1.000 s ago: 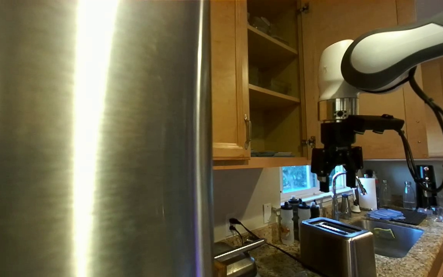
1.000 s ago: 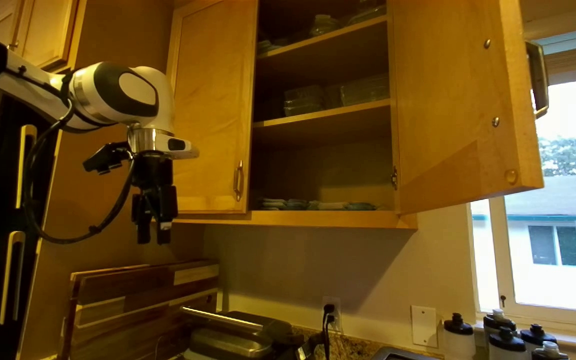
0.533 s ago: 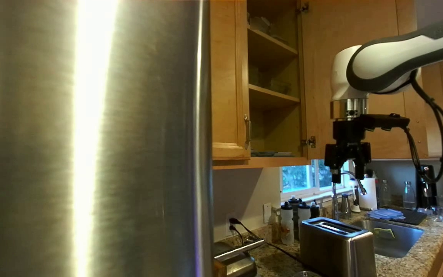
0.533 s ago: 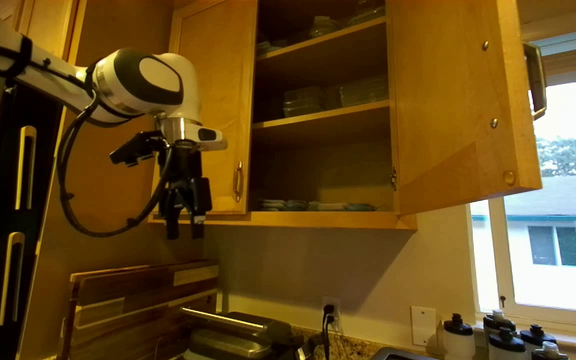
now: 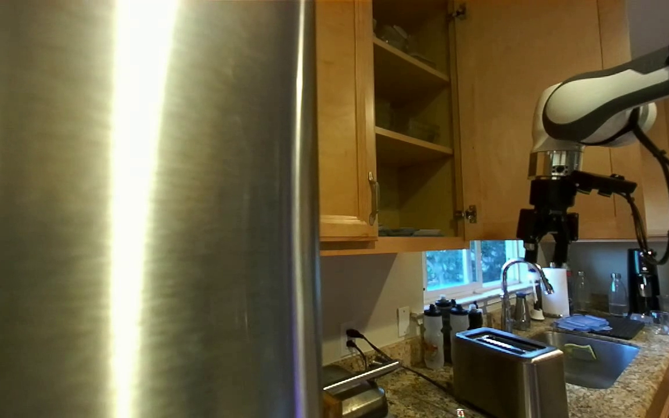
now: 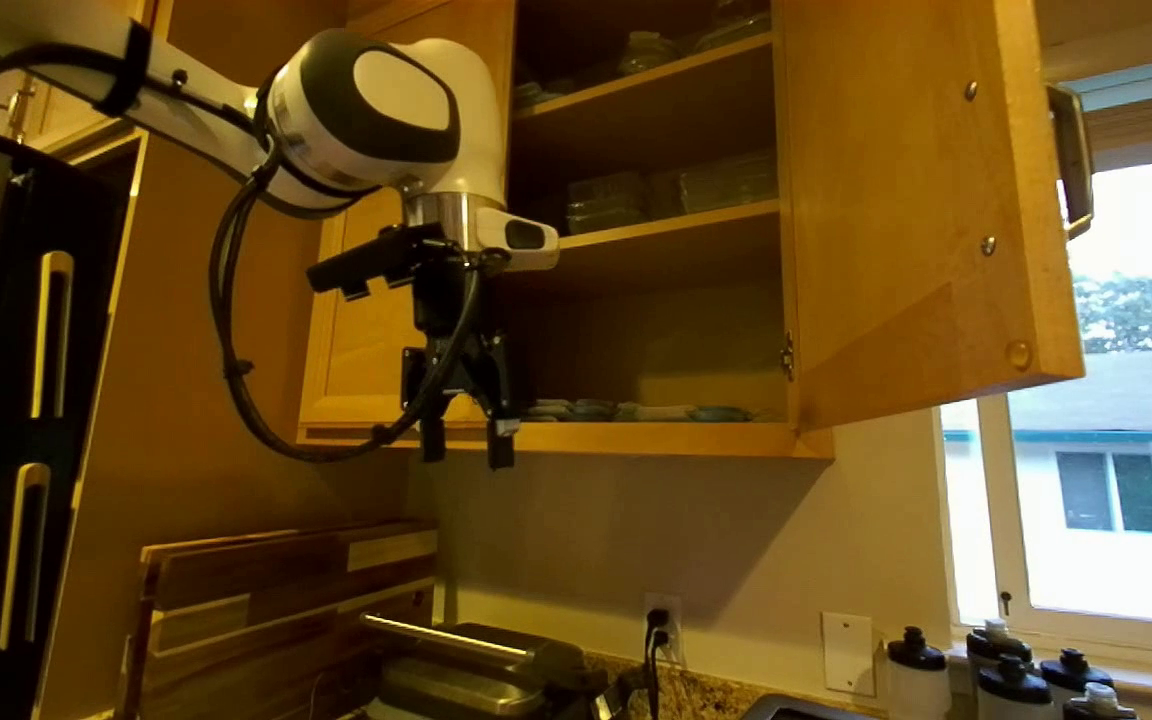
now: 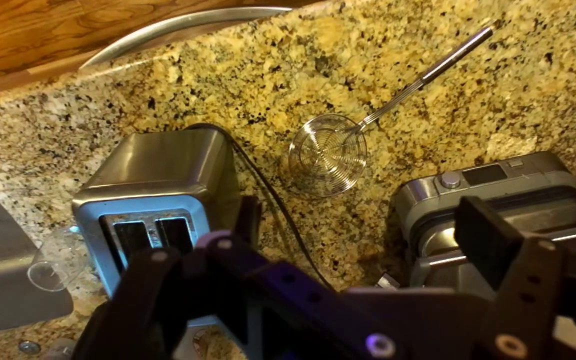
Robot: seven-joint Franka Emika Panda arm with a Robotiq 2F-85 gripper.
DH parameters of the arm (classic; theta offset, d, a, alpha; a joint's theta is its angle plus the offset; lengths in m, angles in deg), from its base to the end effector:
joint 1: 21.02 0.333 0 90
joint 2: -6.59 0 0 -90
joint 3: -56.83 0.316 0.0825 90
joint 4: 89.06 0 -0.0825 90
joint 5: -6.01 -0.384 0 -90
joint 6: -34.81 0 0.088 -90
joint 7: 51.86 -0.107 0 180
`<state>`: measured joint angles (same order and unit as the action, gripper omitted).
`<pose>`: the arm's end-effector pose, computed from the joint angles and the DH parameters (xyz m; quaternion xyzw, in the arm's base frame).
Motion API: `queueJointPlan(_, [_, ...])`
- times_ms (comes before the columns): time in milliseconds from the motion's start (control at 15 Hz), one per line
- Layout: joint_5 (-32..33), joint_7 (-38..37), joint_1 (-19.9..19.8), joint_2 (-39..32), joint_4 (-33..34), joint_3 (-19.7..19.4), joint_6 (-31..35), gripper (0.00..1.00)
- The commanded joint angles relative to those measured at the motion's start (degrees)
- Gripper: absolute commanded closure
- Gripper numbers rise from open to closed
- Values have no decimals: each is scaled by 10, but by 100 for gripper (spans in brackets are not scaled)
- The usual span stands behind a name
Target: Close the left and right cabinet doors respectively
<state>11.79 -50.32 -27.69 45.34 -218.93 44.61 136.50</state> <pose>0.3341 -0.1452 0.6098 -0.9879 0.1274 -0.0881 0.0025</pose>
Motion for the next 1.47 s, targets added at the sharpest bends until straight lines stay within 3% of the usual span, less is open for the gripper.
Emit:
queueJointPlan(0, [15, 46, -31, -28, 20, -37, 21, 0])
queueJointPlan(467, [39, 62, -85, -71, 47, -80, 49, 0])
queueJointPlan(1067, [28, 63, -87, -71, 45, -76, 42, 0])
queueJointPlan(1400, [45, 126, -97, -52, 35, -106, 79, 0])
